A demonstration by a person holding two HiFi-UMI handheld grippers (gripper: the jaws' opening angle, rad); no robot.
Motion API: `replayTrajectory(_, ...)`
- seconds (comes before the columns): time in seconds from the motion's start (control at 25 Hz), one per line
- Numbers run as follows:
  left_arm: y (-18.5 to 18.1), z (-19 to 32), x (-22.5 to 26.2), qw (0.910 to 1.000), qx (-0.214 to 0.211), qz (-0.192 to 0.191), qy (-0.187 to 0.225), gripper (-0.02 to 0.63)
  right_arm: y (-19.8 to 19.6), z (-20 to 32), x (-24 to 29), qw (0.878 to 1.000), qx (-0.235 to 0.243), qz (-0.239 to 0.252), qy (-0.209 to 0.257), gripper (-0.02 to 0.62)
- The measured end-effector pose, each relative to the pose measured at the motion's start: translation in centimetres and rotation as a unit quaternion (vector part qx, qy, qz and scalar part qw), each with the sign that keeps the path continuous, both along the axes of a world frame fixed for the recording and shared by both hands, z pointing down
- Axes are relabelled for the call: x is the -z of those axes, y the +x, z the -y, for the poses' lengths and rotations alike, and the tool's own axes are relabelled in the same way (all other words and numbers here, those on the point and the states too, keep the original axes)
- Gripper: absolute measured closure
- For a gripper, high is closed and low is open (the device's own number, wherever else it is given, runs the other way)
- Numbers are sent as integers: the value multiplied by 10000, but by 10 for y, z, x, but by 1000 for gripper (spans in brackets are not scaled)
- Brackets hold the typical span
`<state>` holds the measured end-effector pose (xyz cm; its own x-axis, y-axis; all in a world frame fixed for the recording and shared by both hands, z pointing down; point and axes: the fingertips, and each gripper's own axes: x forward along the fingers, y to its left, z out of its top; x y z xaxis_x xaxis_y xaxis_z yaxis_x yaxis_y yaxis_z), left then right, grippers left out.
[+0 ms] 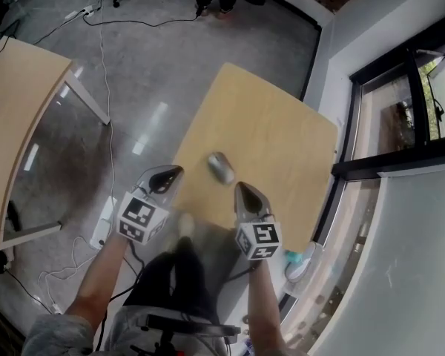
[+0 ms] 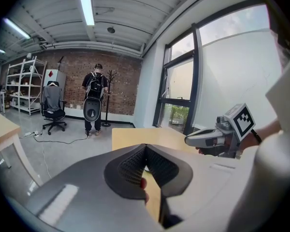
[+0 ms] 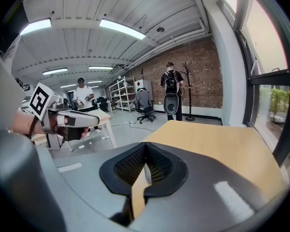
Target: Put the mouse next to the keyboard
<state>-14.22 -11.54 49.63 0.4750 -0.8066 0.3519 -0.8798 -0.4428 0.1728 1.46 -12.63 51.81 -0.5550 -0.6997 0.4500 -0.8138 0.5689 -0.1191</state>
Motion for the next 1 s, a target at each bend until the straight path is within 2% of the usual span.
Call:
replayTrajectory(0.56, 3, 16, -55, 9996, 133, -57, -244, 607, -1, 33, -44, 9998, 122, 163, -82, 580)
replayTrajectory(1.0, 5, 30, -80, 9992, 99, -74, -370, 607, -1, 45, -75, 9995, 97, 55, -303, 580)
